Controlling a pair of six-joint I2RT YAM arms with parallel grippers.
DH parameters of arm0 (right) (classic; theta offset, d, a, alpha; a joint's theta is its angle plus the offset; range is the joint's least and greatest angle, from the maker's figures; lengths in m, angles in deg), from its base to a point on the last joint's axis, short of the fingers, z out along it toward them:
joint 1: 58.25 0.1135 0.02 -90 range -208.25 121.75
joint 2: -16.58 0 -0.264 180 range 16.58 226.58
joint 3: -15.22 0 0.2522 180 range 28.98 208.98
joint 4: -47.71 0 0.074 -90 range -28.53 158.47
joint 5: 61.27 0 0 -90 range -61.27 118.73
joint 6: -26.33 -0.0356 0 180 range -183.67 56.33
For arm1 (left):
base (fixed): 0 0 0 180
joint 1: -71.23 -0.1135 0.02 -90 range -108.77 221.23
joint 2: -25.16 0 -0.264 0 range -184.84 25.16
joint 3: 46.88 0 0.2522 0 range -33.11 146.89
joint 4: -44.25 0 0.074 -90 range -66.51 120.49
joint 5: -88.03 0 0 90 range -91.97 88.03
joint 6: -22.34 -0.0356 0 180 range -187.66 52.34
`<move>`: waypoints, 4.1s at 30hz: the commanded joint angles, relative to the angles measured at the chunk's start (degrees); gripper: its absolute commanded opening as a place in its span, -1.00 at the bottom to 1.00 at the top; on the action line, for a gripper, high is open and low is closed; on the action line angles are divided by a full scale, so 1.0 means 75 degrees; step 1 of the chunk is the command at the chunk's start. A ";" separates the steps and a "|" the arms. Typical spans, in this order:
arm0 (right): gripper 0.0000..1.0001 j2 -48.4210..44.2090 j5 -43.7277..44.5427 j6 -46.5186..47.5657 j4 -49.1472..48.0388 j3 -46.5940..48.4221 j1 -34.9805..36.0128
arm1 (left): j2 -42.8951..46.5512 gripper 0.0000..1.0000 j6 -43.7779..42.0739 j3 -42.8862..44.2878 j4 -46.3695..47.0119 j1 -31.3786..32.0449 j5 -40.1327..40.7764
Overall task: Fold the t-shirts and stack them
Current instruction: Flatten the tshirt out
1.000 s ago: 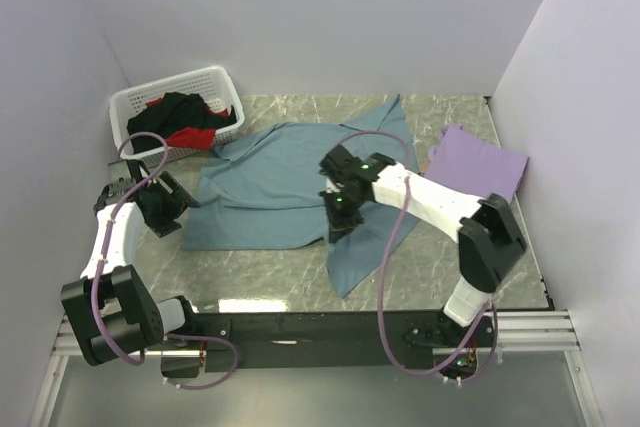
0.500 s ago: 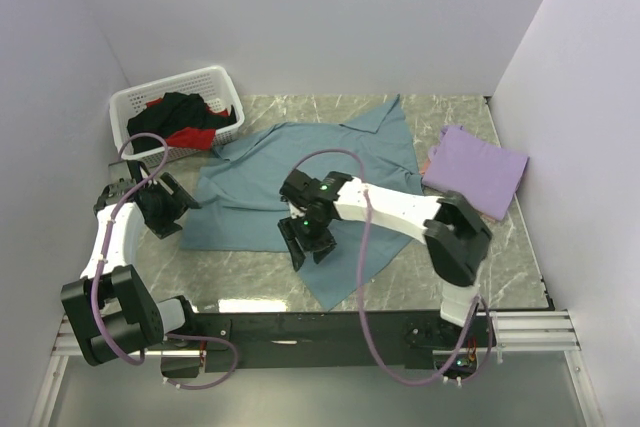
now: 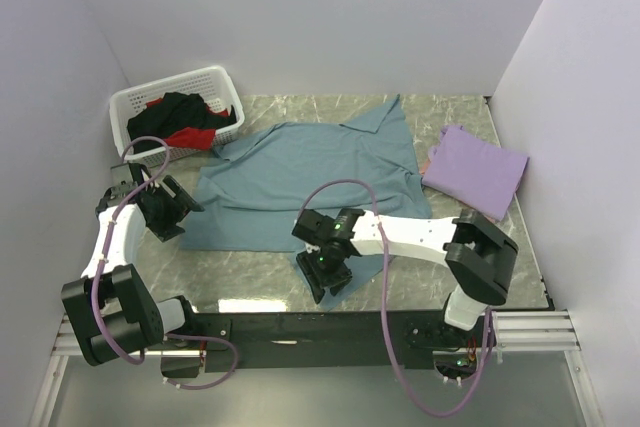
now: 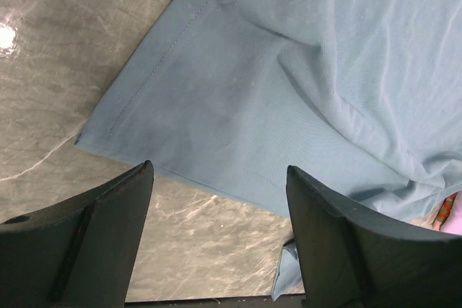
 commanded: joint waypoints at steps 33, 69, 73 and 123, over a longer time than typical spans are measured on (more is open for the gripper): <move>-0.07 0.0970 0.2038 -0.1627 -0.0586 -0.0710 0.1006 | 0.0131 0.59 0.0029 -0.0005 0.0221 -0.0038 -0.0123; -1.00 -0.2545 0.2437 -0.0749 0.0939 -0.2257 -0.2532 | 0.0178 0.16 0.2056 -0.0720 0.0479 0.0852 0.3568; -1.00 -0.2568 0.2484 -0.0492 0.0926 -0.2246 -0.2696 | 0.0119 0.09 0.2348 -0.0872 0.0526 0.0864 0.3592; -1.00 -0.4301 0.2401 -0.0338 0.4066 -0.0804 -0.3271 | 0.3435 -0.99 0.3124 -0.0229 -0.1664 0.0852 0.2397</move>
